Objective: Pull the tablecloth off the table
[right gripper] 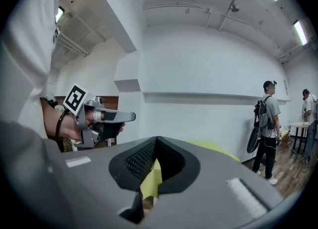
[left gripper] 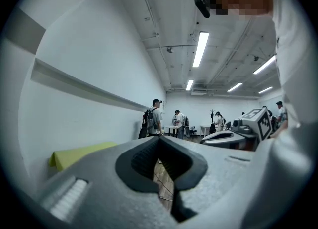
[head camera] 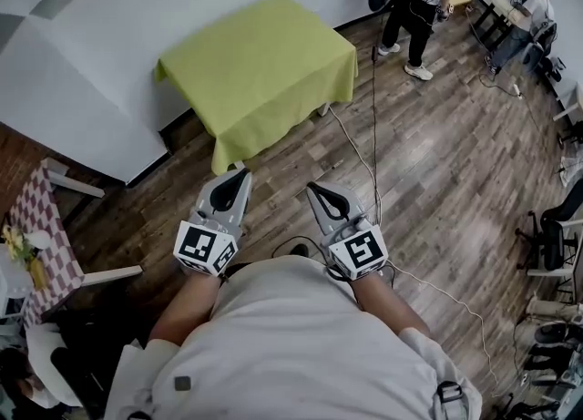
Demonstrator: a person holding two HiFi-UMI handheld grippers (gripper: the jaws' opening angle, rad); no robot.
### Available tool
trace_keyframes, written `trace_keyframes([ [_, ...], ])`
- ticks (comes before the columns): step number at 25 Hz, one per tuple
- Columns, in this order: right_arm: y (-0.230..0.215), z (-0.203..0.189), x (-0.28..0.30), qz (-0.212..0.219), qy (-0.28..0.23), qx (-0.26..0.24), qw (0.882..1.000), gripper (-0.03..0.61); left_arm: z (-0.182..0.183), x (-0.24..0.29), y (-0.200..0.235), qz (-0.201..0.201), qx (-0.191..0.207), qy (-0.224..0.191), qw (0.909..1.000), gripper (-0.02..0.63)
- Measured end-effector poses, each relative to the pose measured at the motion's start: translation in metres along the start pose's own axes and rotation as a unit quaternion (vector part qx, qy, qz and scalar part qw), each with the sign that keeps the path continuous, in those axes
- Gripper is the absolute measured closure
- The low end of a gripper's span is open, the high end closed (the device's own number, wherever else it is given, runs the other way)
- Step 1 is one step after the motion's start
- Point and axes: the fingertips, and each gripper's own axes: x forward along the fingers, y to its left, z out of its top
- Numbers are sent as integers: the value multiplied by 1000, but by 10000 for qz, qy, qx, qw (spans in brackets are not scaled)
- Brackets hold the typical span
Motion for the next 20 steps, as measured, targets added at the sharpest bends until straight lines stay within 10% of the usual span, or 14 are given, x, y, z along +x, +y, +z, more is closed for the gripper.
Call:
trace_keyframes([
  [20, -144, -29, 6, -508, 251, 418, 9975, 568, -21, 166, -12, -659, -235, 223, 9973, 611],
])
